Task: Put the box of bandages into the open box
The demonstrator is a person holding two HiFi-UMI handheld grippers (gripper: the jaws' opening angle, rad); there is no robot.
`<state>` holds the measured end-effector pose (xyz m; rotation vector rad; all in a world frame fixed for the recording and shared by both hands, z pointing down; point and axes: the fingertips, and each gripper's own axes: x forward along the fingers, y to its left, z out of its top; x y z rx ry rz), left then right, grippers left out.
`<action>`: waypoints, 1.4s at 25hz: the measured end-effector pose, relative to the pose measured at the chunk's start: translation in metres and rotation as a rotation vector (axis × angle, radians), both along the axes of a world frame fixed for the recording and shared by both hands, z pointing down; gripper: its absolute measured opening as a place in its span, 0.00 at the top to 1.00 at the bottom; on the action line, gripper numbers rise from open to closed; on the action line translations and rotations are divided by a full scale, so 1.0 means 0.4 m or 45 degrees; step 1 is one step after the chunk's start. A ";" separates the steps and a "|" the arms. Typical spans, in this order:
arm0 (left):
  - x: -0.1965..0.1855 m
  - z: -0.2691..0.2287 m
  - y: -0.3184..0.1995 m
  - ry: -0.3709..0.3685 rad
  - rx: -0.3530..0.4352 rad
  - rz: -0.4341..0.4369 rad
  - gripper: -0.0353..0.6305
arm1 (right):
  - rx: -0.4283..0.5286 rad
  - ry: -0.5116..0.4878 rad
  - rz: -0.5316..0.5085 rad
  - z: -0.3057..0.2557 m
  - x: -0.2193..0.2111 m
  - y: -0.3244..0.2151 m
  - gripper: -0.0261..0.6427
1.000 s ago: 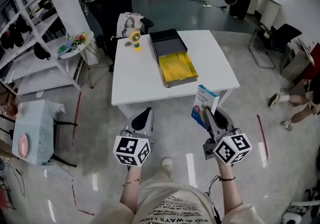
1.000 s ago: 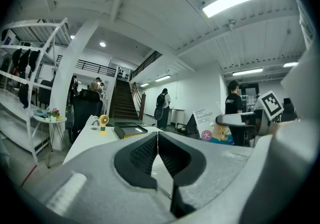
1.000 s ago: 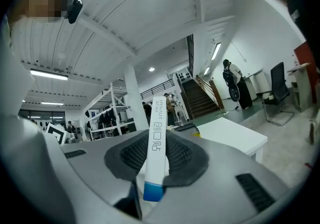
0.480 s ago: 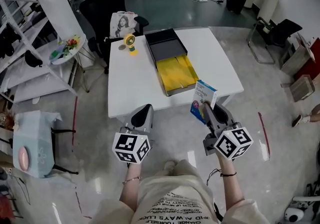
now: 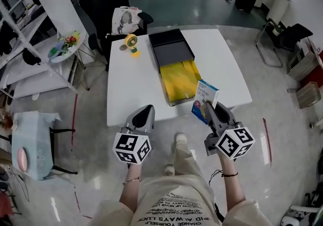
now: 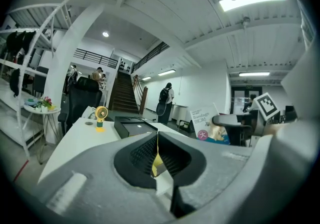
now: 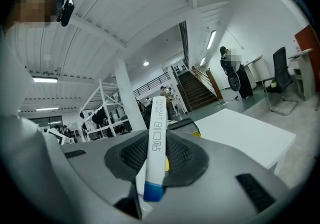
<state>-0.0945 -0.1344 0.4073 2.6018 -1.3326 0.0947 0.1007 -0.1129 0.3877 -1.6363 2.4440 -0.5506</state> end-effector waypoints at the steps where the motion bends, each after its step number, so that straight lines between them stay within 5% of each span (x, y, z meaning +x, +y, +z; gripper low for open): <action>1: 0.004 0.005 -0.022 0.001 -0.006 -0.003 0.91 | -0.006 0.000 -0.008 0.004 0.003 -0.025 0.83; 20: 0.068 0.162 -0.353 0.006 -0.256 -0.142 0.91 | -0.336 -0.050 -0.349 0.142 -0.030 -0.436 0.83; 35: 0.065 0.281 -0.436 0.020 -0.401 -0.279 0.91 | -0.805 -0.044 -0.671 0.323 -0.121 -0.539 0.83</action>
